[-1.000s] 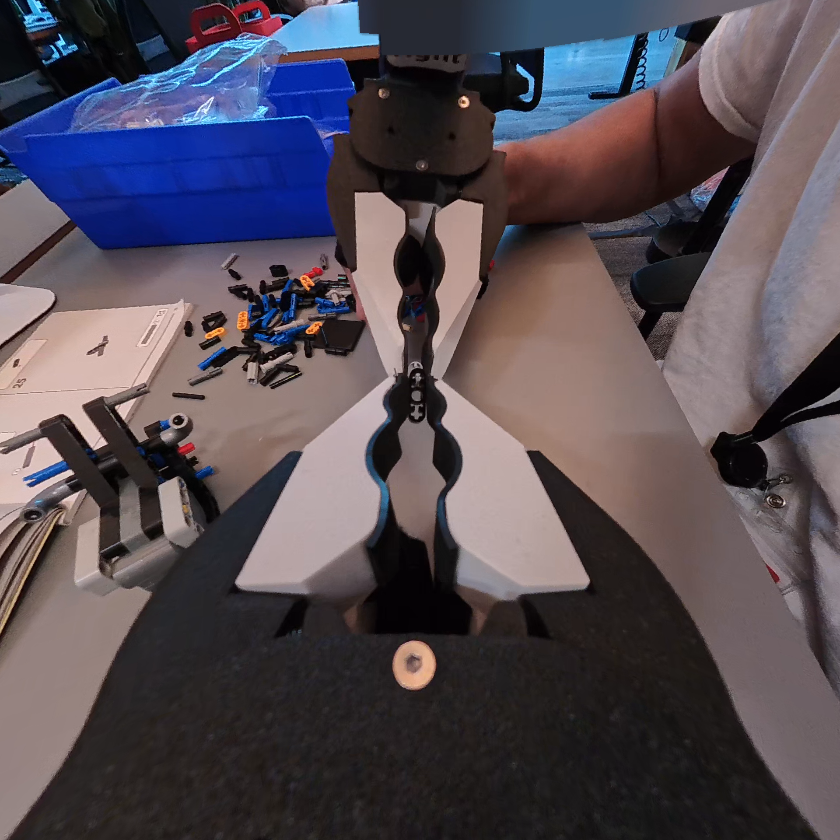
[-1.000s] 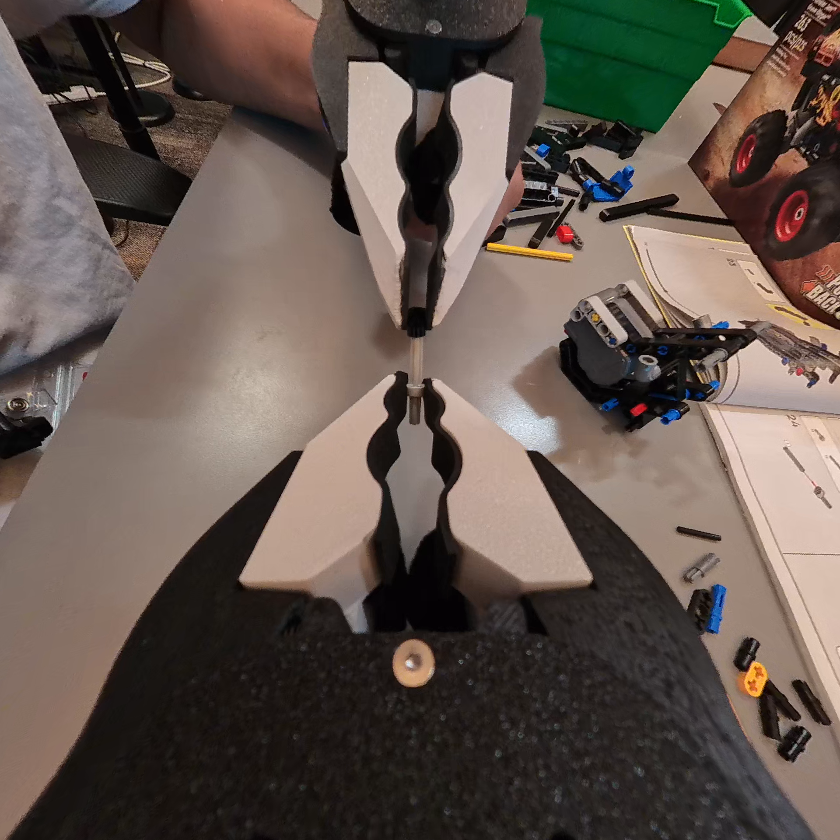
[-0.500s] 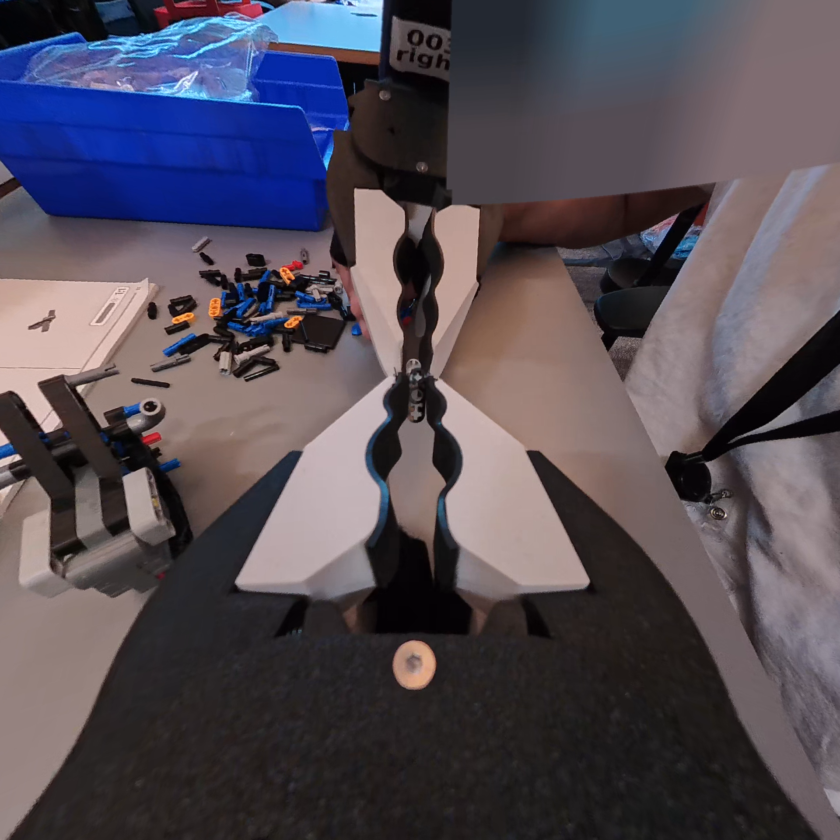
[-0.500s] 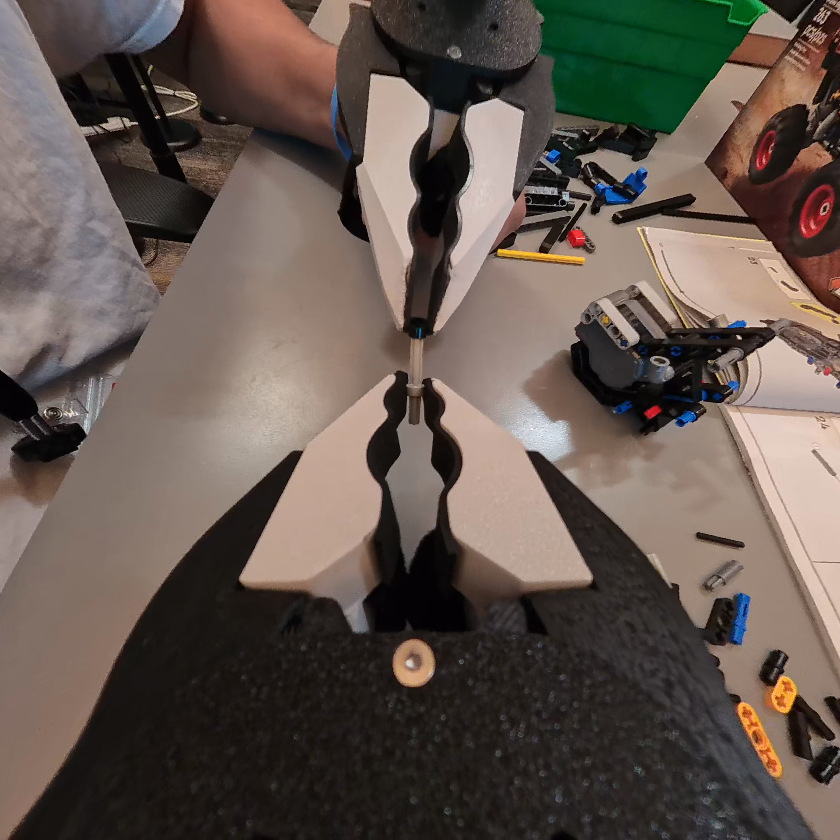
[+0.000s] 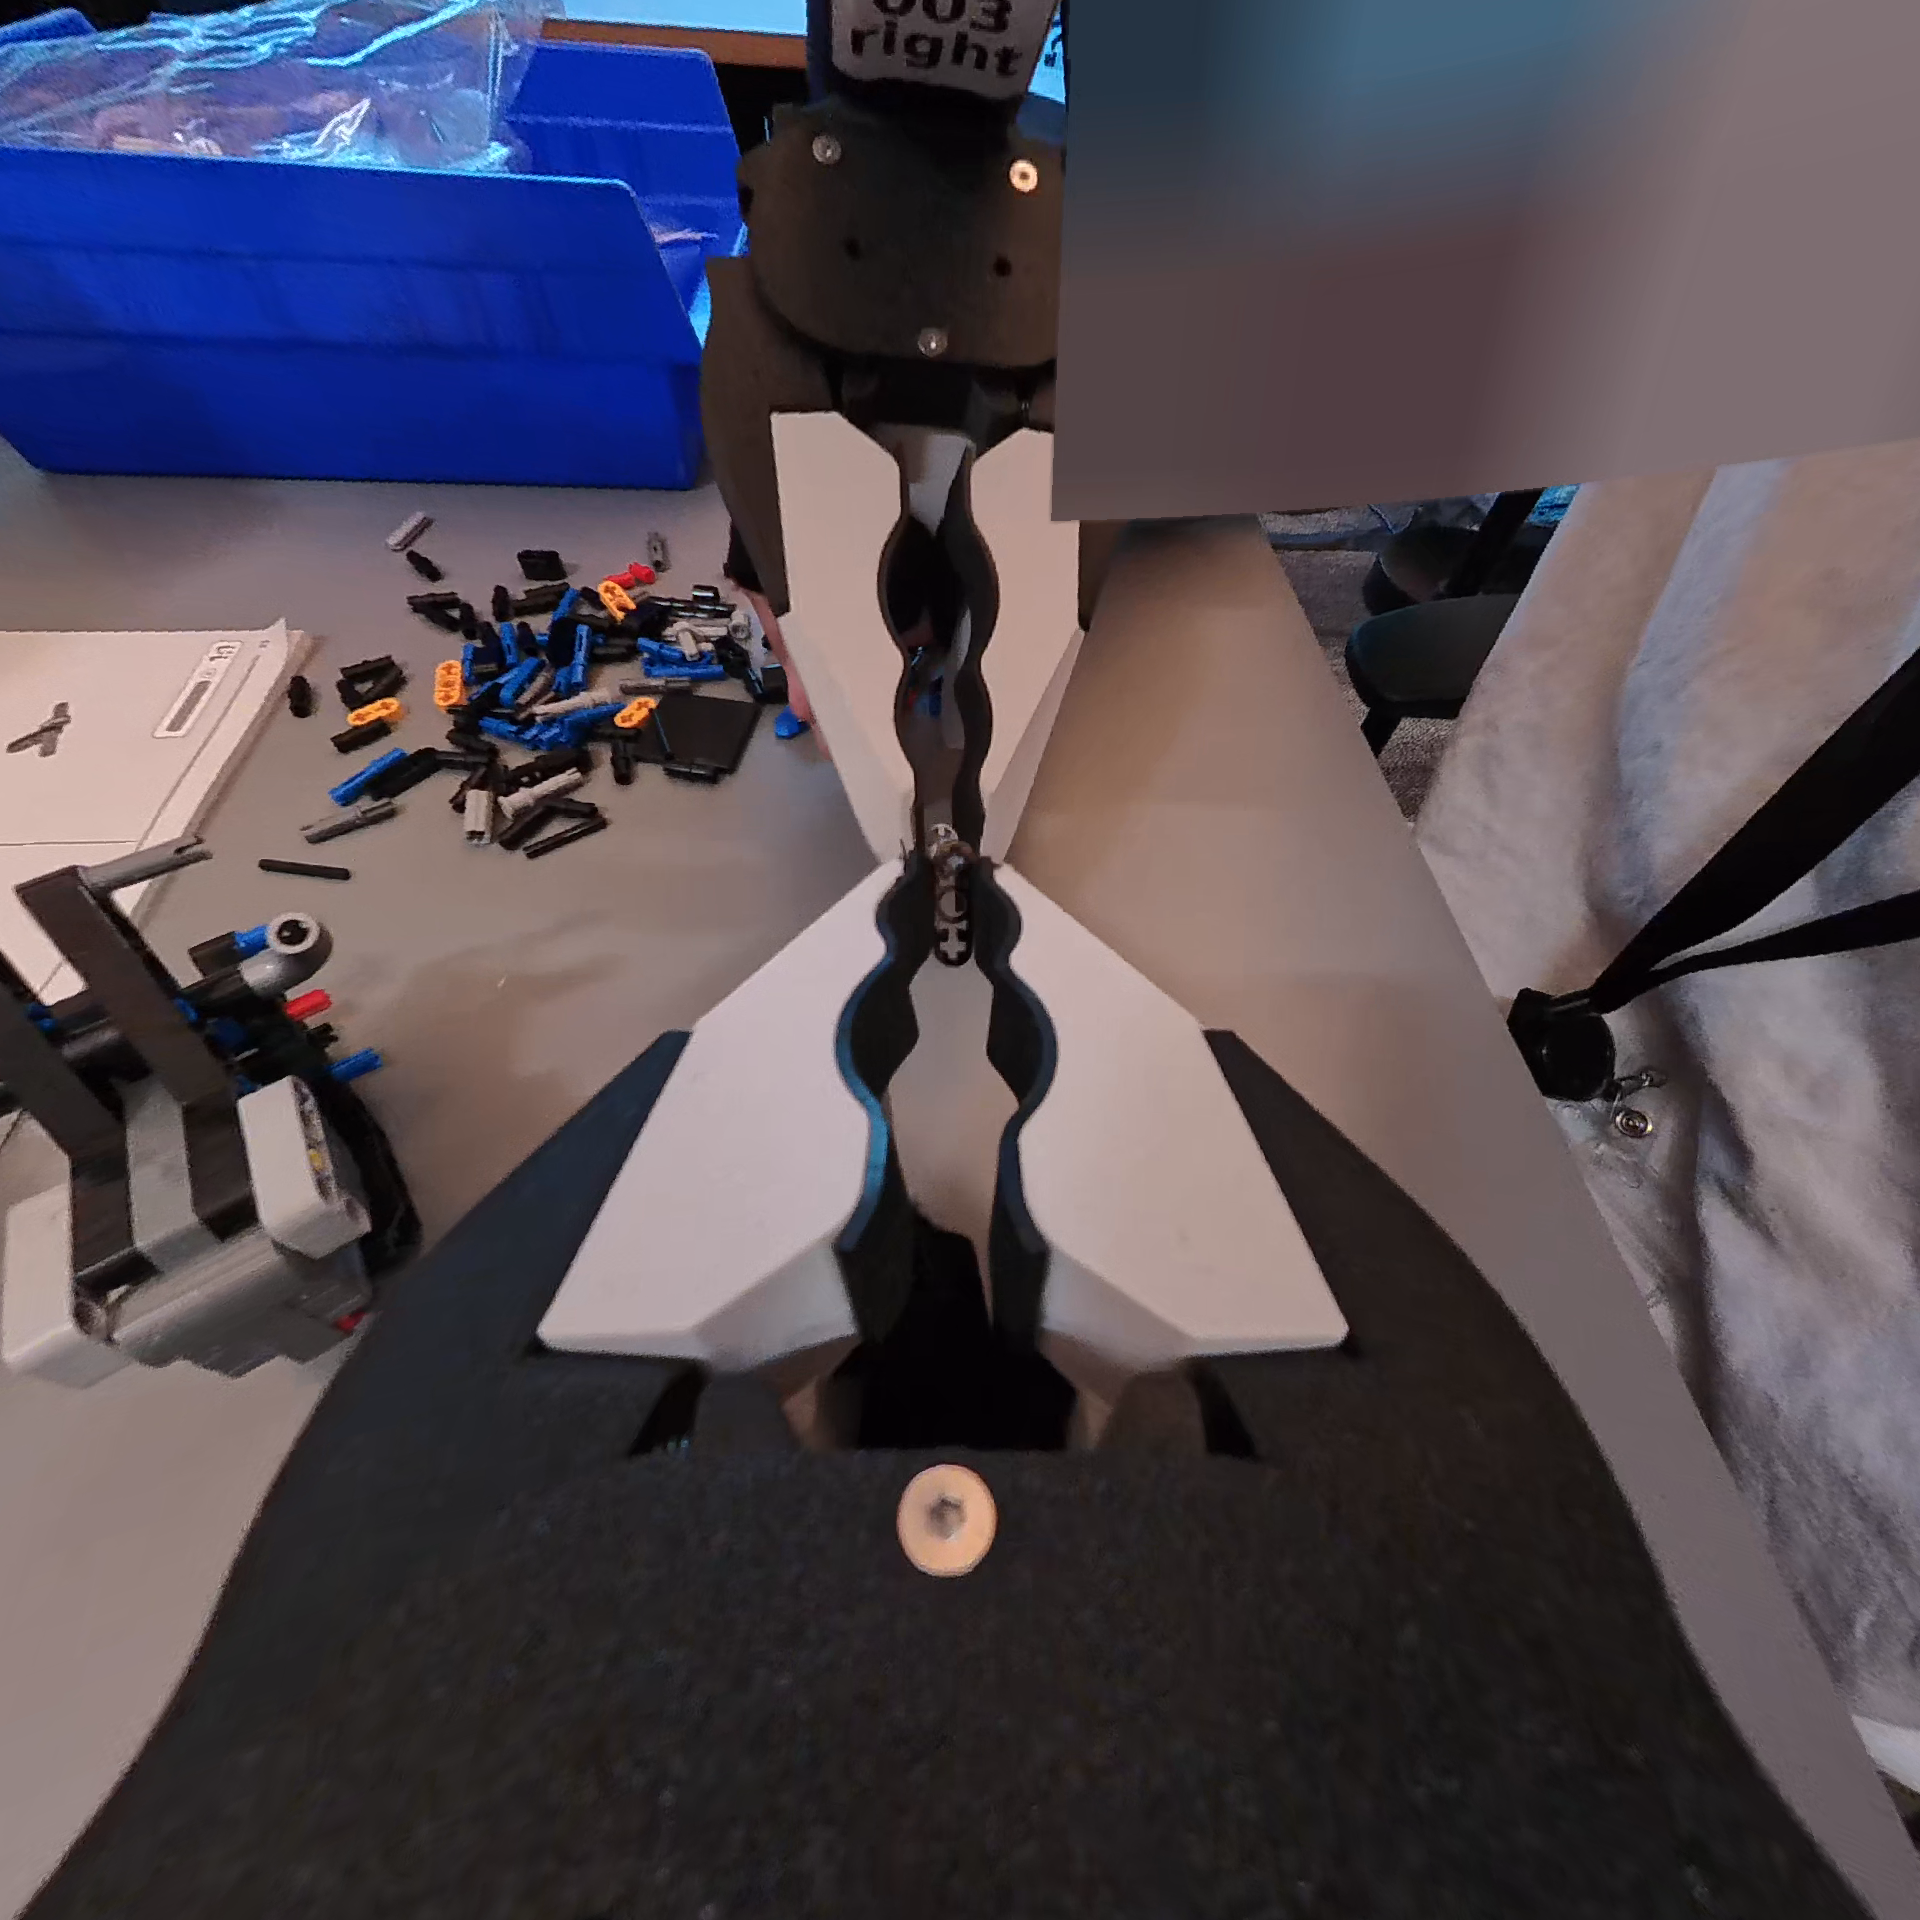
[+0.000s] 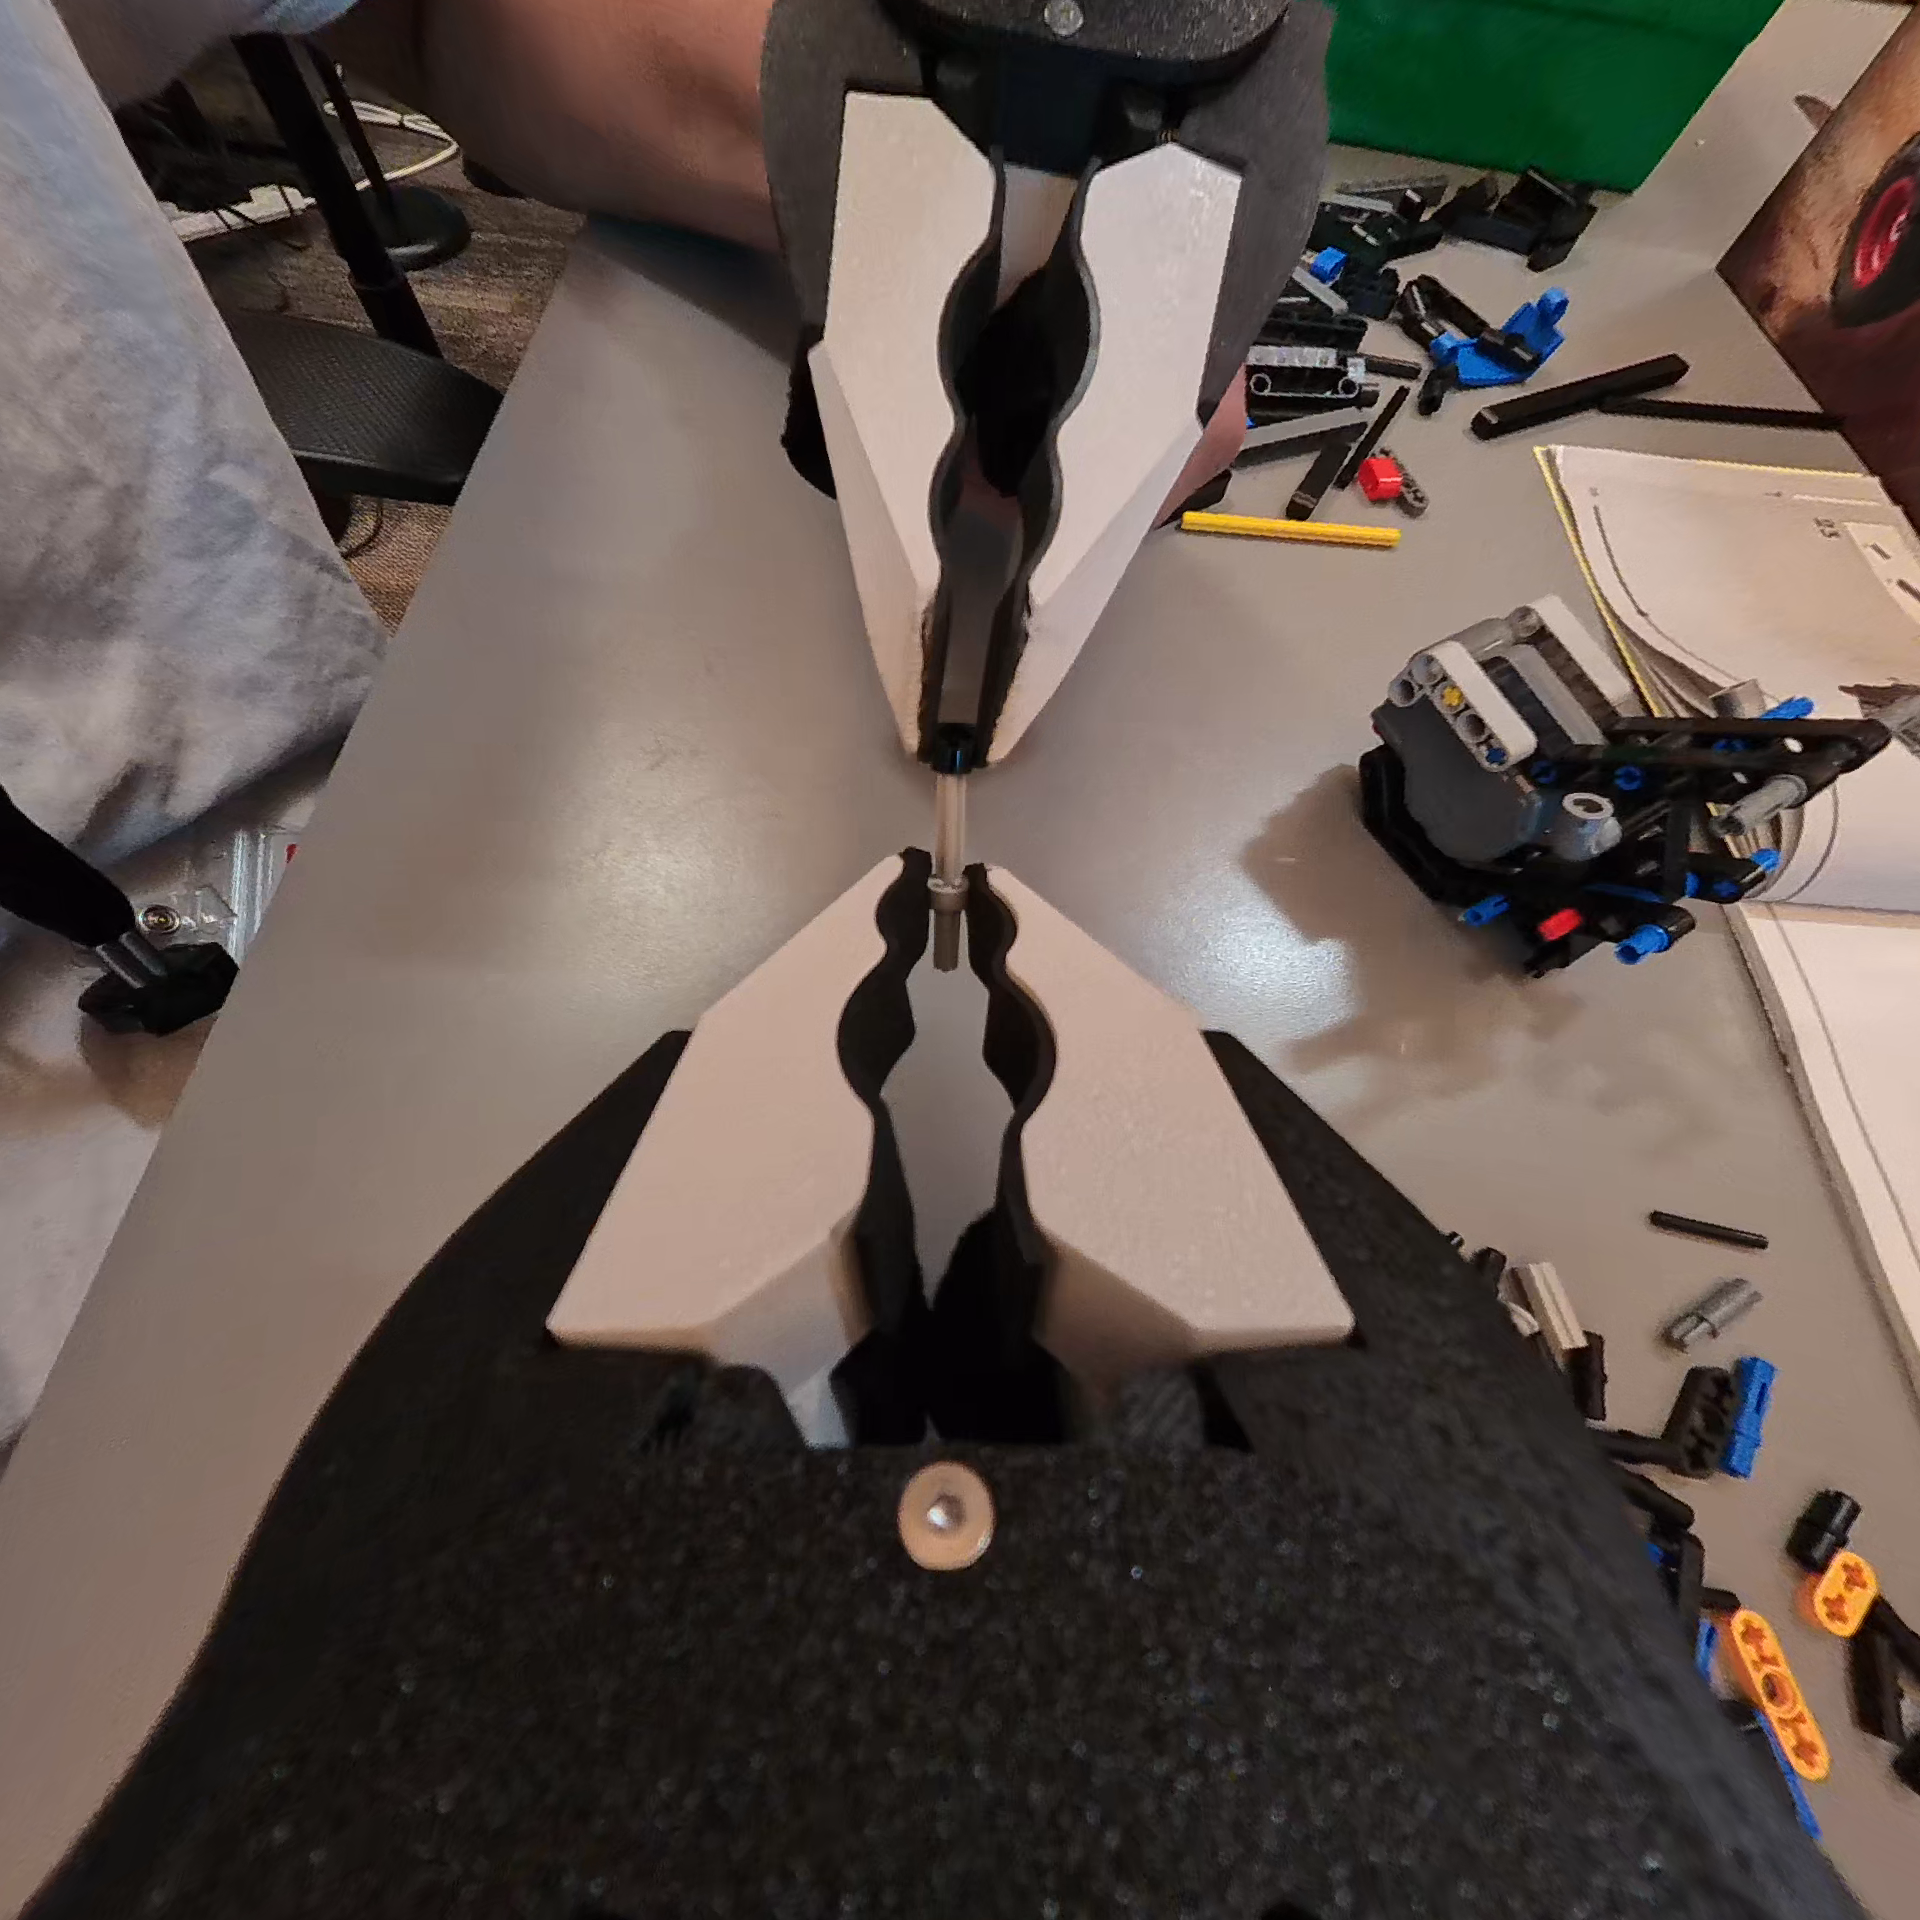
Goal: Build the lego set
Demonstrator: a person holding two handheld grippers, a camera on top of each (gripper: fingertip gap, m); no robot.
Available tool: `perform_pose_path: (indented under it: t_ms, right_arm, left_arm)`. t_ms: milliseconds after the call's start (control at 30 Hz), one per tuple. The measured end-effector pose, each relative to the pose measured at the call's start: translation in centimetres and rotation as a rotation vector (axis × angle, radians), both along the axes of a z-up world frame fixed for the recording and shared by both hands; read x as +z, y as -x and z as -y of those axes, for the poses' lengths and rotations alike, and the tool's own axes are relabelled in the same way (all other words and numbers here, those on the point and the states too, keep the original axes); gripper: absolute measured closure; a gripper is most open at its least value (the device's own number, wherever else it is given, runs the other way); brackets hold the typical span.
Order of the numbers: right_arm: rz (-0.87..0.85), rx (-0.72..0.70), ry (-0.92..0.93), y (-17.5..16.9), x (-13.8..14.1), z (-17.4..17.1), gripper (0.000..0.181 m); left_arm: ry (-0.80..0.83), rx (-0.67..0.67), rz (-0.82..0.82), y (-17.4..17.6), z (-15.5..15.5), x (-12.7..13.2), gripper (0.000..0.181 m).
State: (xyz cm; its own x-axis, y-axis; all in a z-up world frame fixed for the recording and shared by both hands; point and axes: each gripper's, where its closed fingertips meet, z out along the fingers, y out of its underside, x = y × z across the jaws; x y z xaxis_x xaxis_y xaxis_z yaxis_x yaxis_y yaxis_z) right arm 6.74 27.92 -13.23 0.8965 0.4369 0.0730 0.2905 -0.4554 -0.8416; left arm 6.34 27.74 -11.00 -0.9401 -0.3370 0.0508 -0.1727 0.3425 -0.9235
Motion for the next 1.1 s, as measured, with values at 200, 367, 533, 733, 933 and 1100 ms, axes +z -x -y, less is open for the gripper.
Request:
perform_pose_path:
  t_ms: [200,367,533,733,933,1100]
  right_arm:
    - [-0.051,-0.018,0.030,-0.3,-0.3,0.1,0.175]
    - [-0.042,-0.002,0.045,0.1,-0.9,-0.1,0.175]
    - [-0.022,-0.003,0.069,0.1,-1.4,0.0,0.175]
    - [0.157,-0.050,0.165,-0.2,-3.3,-0.1,0.175]
    - [0.077,-0.064,0.157,-0.3,-3.3,-0.2,0.173]
    - [0.066,-0.066,0.138,-0.5,-2.9,-0.1,0.171]
  left_arm:
    - [-0.064,0.034,0.061,-0.4,-0.1,-0.5,0.176]
    - [-0.054,0.022,0.066,-0.1,0.3,-0.5,0.176]
    - [-0.102,0.022,0.095,-0.1,0.2,-0.9,0.176]
    - [-0.214,0.021,0.111,-0.1,0.2,-2.7,0.176]
    - [-0.244,0.009,0.087,0.0,0.0,-3.5,0.176]
    - [-0.233,0.017,0.064,-0.3,-0.1,-3.8,0.176]
